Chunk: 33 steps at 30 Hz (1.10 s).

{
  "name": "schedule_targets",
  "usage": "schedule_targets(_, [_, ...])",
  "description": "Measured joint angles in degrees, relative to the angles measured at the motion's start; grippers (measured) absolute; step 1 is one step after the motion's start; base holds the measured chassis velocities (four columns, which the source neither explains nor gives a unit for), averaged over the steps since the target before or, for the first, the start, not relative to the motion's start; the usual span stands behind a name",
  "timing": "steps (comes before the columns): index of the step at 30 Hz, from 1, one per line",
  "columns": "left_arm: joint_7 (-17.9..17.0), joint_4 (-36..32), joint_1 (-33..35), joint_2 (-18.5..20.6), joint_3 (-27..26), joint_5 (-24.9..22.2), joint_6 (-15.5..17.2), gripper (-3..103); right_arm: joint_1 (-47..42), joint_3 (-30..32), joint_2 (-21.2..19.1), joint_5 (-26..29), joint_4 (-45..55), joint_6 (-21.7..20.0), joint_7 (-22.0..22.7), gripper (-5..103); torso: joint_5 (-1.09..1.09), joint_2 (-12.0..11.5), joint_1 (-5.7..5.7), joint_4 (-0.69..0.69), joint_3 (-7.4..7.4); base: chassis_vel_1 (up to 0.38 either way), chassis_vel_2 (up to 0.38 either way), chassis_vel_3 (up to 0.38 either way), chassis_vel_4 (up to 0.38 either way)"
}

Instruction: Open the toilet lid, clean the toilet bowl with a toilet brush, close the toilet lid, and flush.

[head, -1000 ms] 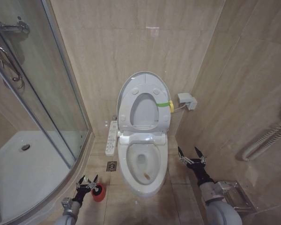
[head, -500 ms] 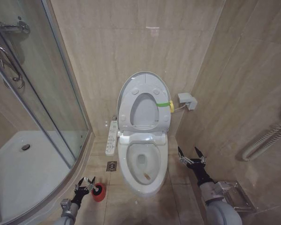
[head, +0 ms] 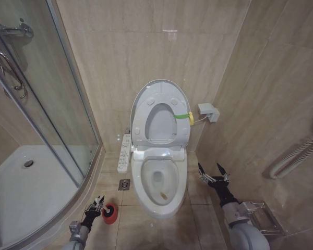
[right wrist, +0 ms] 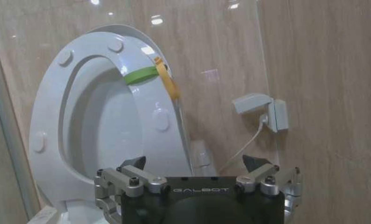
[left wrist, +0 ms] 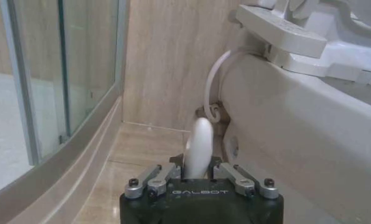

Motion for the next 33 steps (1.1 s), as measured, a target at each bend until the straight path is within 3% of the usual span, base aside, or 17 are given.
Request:
schedule_targets(2, [0.12, 0.09, 0.00, -0.02, -0.11, 0.19, -0.05, 34, 0.00, 0.01, 0.00, 0.00, 0.00, 0.00, 0.00, 100, -0.05, 0.00, 0.00, 0.00, 0.00, 0.000, 0.000, 0.000, 0.000])
schedule_targets(3, [0.12, 0.14, 0.00, 0.06, -0.24, 0.36, -0.06, 22, 0.00, 0.00, 0.00, 0.00, 0.00, 0.00, 0.00, 100, -0.03, 0.00, 0.00, -0.01, 0.00, 0.000, 0.000, 0.000, 0.000])
schedule_targets(17, [-0.36, -0.32, 0.15, 1.74, -1.03, 2.22, 0.20, 22, 0.00, 0.00, 0.00, 0.00, 0.00, 0.00, 0.00, 100, -0.02, 0.00, 0.00, 0.00, 0.00, 0.000, 0.000, 0.000, 0.000])
schedule_targets(33, [-1.71, -6.41, 2.93, 3.41, -1.08, 3.65, -0.23, 22, 0.00, 0.00, 0.00, 0.00, 0.00, 0.00, 0.00, 100, -0.03, 0.00, 0.00, 0.00, 0.00, 0.000, 0.000, 0.000, 0.000])
